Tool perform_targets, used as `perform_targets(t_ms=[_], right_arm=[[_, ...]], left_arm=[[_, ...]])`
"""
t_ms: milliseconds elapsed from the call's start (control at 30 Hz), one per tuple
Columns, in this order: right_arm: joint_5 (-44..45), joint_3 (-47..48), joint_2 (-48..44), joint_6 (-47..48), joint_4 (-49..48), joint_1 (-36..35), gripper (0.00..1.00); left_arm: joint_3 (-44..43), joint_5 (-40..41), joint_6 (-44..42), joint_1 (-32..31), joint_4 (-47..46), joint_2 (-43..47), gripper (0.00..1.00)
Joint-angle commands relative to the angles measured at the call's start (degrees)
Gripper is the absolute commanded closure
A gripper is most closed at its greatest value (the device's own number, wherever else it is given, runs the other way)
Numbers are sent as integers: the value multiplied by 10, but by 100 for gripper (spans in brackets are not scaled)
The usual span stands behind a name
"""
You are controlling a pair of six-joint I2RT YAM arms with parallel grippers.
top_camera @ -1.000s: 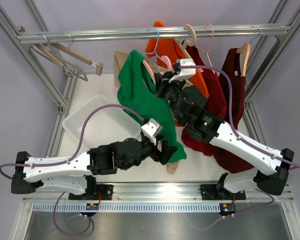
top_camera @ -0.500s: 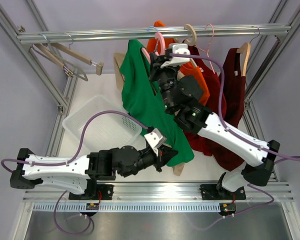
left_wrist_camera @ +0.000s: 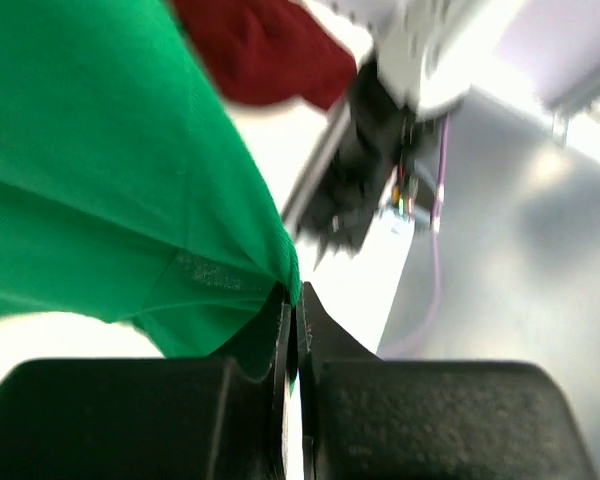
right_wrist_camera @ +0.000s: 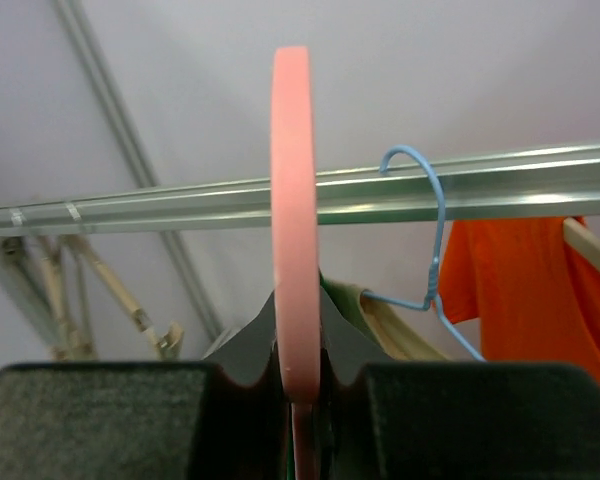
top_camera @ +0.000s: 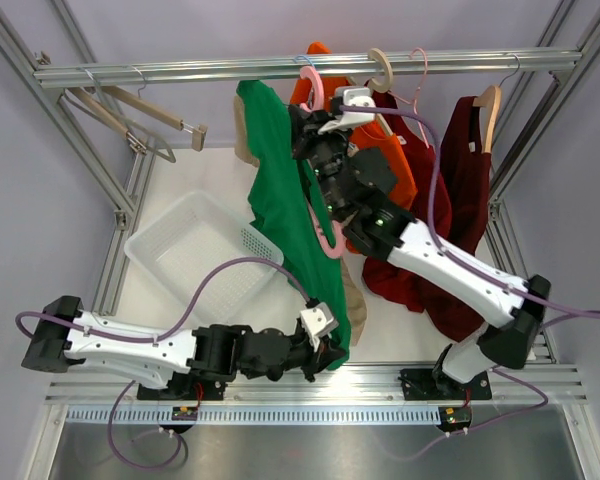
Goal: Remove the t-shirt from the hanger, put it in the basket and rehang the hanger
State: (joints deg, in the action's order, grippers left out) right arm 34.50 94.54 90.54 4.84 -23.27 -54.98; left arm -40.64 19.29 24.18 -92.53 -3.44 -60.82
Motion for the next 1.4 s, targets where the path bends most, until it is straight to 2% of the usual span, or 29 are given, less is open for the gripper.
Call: perform_targets(t_ms=[0,100,133,267,333,433,467,567,600,733,767,900,933,1033,1133,1200,1300,1333,1367], right_arm=[[-49,-20,-143,-109,-23,9,100],[-21,-44,-199,-141,43,11,100],[-15,-56,-208,-144,34,11,100],[43,-124,-220,-166,-45,11,100],[29,-97,-217,-192,9,11,100],[-3,-96,-256,-200,60,10,100],[-7,-94,-282,-197,107,11,100],[-57,-106,-339,-192,184,11,100],[-74,-112,-354,-193,202,11,100],[-125,-148,-428,-204,274,11,100],[-138,-148,-453,-207,298,11,100],[-198,-134,-506,-214,370,11,100],[-205,-134,-516,-215,381,12,100],[-232,-139,-552,-222,419,12,100],[-267,-140,-575,-237,445,11,100],[-290,-144,-588,-250,455,10,100],[-310,-151,-600,-263,455,11,100],[-312,-153,-600,-265,453,11,100],[-316,-152,-602,-268,452,11,100]], left_arm=[[49,-42,46,-17,-10,4,100],[58,-62,59,-17,-12,-13,100],[48,-75,57,-17,-14,-52,100],[-61,-84,19,-49,-16,-173,100],[-101,-56,1,-68,-5,-198,100],[-72,9,12,-70,5,-162,100],[-60,29,15,-70,9,-142,100],[-42,112,6,-70,33,-49,100],[-43,130,-10,-70,34,-6,100],[-80,225,-83,-54,55,65,100],[-100,228,-118,-44,48,74,100],[-135,197,-190,38,3,95,100],[-144,155,-194,87,-4,93,100],[-167,82,-206,172,-31,91,100],[-177,-11,-206,236,-70,86,100],[-189,-43,-210,248,-84,72,99],[-203,-111,-214,254,-103,46,77],[-202,-145,-212,253,-109,40,63],[-201,-157,-209,254,-115,33,55]])
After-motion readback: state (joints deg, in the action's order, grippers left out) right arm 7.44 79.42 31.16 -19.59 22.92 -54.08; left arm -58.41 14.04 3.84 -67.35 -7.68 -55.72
